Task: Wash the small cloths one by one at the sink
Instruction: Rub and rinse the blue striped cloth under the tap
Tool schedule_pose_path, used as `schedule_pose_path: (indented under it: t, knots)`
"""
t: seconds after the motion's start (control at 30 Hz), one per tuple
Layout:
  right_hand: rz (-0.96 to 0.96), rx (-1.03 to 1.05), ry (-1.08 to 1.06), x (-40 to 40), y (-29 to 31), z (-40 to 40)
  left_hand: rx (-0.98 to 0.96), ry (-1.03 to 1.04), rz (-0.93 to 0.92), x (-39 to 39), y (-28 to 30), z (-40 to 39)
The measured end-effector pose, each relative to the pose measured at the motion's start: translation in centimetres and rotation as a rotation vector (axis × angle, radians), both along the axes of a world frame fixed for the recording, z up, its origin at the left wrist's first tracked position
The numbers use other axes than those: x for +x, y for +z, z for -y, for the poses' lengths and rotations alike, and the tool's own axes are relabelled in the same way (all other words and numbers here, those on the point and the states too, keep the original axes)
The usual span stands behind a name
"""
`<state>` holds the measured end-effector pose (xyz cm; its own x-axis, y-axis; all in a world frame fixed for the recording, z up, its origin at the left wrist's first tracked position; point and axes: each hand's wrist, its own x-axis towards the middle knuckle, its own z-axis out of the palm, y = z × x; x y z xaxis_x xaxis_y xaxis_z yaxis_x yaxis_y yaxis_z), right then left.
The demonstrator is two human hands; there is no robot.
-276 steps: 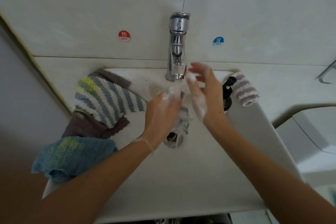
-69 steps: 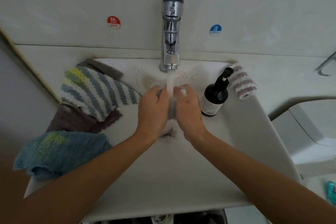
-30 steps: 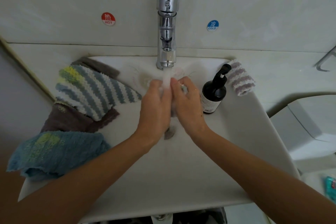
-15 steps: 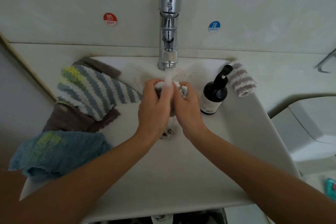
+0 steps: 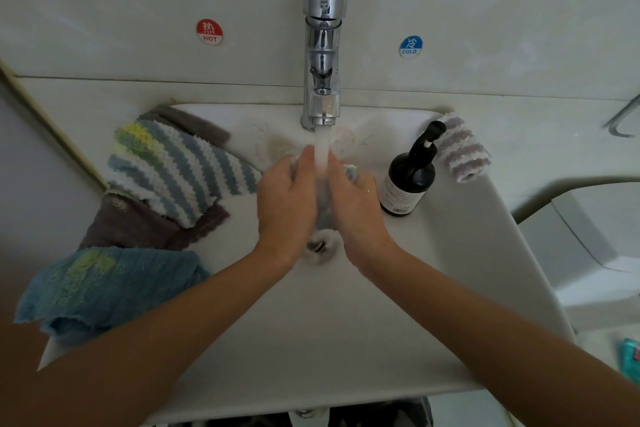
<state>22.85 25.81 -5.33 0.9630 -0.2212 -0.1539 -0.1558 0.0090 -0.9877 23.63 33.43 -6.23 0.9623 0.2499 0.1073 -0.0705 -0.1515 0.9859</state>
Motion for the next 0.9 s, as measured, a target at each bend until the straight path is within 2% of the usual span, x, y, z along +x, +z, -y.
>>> schedule_pose_path:
  t: [0.13, 0.23, 0.4, 0.53, 0.7, 0.9]
  knots:
    - [0.092, -0.094, 0.114, 0.0, -0.4, 0.1, -0.001, 0.039, 0.015, 0.3, -0.1, -0.4]
    - [0.142, -0.148, 0.111, -0.1, -0.5, 0.2, -0.026, -0.006, -0.062, 0.7, -0.2, -0.5]
    - [0.288, -0.116, 0.133, -0.1, -0.3, 0.6, 0.001, -0.072, -0.123, 0.4, 0.3, -0.3]
    - [0.299, -0.187, 0.082, 0.3, -1.4, 0.5, -0.033, -0.108, -0.164, 0.3, 0.9, -0.2]
    - [0.306, -0.091, 0.073, 0.1, -0.8, 0.5, -0.001, -0.178, -0.197, 0.5, 0.3, -0.5]
    - [0.276, -0.090, 0.079, -0.2, -1.0, 0.2, -0.107, -0.157, -0.149, 0.3, 0.0, -0.3]
